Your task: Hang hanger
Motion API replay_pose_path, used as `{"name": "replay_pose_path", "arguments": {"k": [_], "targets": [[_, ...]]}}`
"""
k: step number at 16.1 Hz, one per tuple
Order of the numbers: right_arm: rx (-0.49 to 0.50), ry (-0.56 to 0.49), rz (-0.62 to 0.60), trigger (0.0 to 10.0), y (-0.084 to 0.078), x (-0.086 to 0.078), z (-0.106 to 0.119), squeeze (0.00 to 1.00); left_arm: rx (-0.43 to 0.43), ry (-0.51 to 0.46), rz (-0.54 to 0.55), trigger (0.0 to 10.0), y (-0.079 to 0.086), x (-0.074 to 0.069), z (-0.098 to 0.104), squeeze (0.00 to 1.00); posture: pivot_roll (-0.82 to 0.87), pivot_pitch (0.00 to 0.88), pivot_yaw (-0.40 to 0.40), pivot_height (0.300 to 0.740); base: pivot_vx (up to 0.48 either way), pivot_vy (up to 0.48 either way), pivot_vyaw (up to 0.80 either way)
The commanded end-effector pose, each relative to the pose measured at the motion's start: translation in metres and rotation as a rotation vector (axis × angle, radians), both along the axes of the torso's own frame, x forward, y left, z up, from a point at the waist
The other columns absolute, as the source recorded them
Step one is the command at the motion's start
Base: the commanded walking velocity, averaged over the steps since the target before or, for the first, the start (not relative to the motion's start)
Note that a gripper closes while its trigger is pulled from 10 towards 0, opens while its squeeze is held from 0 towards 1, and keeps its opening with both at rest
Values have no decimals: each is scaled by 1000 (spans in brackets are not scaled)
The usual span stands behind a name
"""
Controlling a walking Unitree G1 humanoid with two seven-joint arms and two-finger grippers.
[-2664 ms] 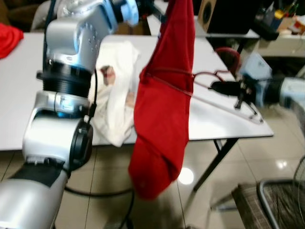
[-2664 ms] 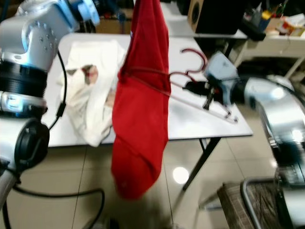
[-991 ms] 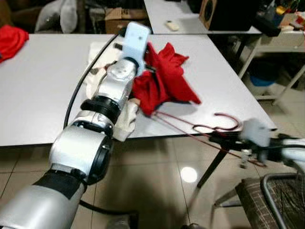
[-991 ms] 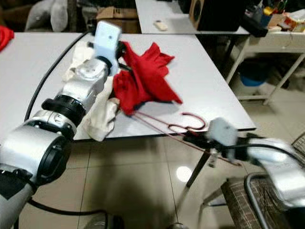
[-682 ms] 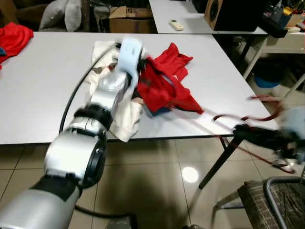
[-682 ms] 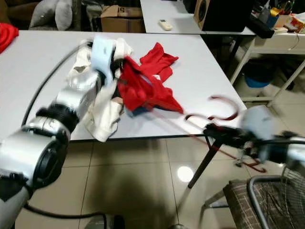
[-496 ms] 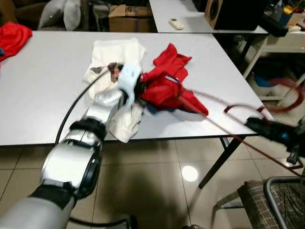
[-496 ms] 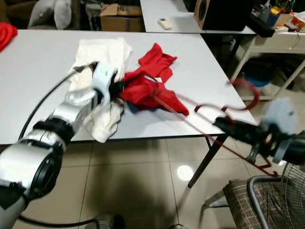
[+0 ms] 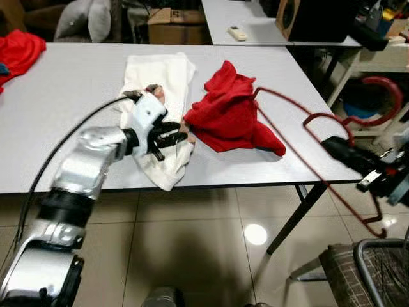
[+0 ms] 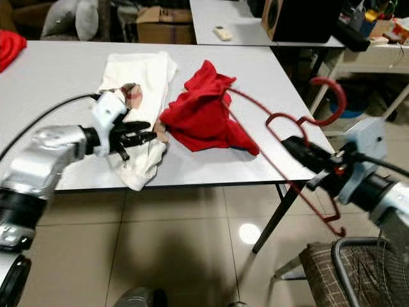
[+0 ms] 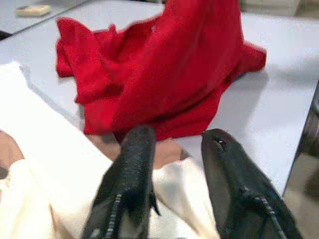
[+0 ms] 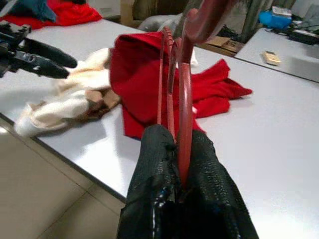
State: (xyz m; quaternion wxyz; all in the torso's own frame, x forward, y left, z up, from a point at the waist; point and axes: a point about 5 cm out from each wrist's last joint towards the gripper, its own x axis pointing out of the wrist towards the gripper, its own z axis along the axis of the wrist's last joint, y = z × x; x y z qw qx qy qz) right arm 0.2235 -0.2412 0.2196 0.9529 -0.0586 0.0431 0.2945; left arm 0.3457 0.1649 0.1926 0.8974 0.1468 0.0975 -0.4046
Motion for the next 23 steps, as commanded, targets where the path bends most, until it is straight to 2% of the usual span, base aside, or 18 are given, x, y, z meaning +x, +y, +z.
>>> {"name": "replay_pose_path", "arguments": {"k": [1, 2, 3, 4, 5, 6, 7, 8, 10, 13, 16, 18, 19, 21, 22, 23], "targets": [[22, -1, 24, 10000, 6, -1, 3, 0, -35, 1, 6, 10000, 0, -4, 6, 1000, -35, 14, -8, 740, 0, 0, 0], [-15, 22, 49, 10000, 10, -4, 0, 0, -44, -38, 30, 10000, 0, -8, 11, 1000, -32, 15, -9, 740, 0, 0, 0], [-105, 77, 78, 10000, 11, -6, -8, 0, -72, -73, 51, 10000, -2, -10, 15, 1000, -37, 19, -3, 740, 0, 0, 0], [-169, 119, 77, 10000, 10, -6, -13, 0, -105, -70, 26, 10000, -7, -13, 17, 1000, -38, 19, -2, 740, 0, 0, 0], [-273, 206, 84, 10000, 6, -9, -21, 0, -142, -53, -21, 10000, -14, -18, 20, 1000, -44, 19, 3, 740, 0, 0, 0], [-389, 294, 134, 10000, 3, -16, -28, 0, -138, -39, -60, 10000, -21, -24, 19, 1000, -45, 18, 6, 740, 0, 0, 0], [-385, 347, 188, 10000, 7, -22, -26, 0, -130, -23, -85, 10000, -26, -28, 17, 1000, -46, 18, 16, 740, 0, 0, 0], [-367, 356, 214, 10000, 9, -24, -22, 0, -131, -16, -106, 10000, -30, -31, 16, 1000, -48, 17, 24, 740, 0, 0, 0], [-366, 363, 262, 10000, 12, -28, -12, 0, -120, 7, -162, 10000, -40, -48, 10, 1000, -48, 27, 32, 740, 0, 0, 0], [-392, 406, 222, 10000, 1, -28, -16, 0, -64, 41, -99, 10000, -41, -65, -11, 1000, -38, 50, 10, 740, 0, 0, 0], [-375, 287, 59, 10000, -5, -7, -11, 0, -65, 40, -60, 10000, -43, -70, -16, 1000, -41, 52, 6, 740, 0, 0, 0], [-372, 266, 42, 10000, -3, -1, -13, 0, -67, 29, -46, 10000, -46, -68, -17, 1000, -49, 50, 9, 740, 0, 0, 0], [-326, 311, 94, 10000, 2, -5, -15, 0, -73, 26, -38, 10000, -47, -66, -17, 1000, -52, 46, 10, 740, 0, 0, 0], [-276, 447, 257, 10000, 9, -24, -23, 0, -87, 14, -12, 10000, -48, -64, -16, 1000, -63, 46, 2, 740, 0, 0, 0], [-260, 480, 289, 10000, 10, -28, -26, 0, -96, 8, 16, 10000, -47, -63, -16, 965, -69, 44, 2, 740, 0, 0, 0], [-249, 463, 266, 10000, 9, -25, -27, 0, -105, -1, 63, 10000, -43, -60, -16, 635, -72, 42, 7, 740, 0, 0, 0]]}}
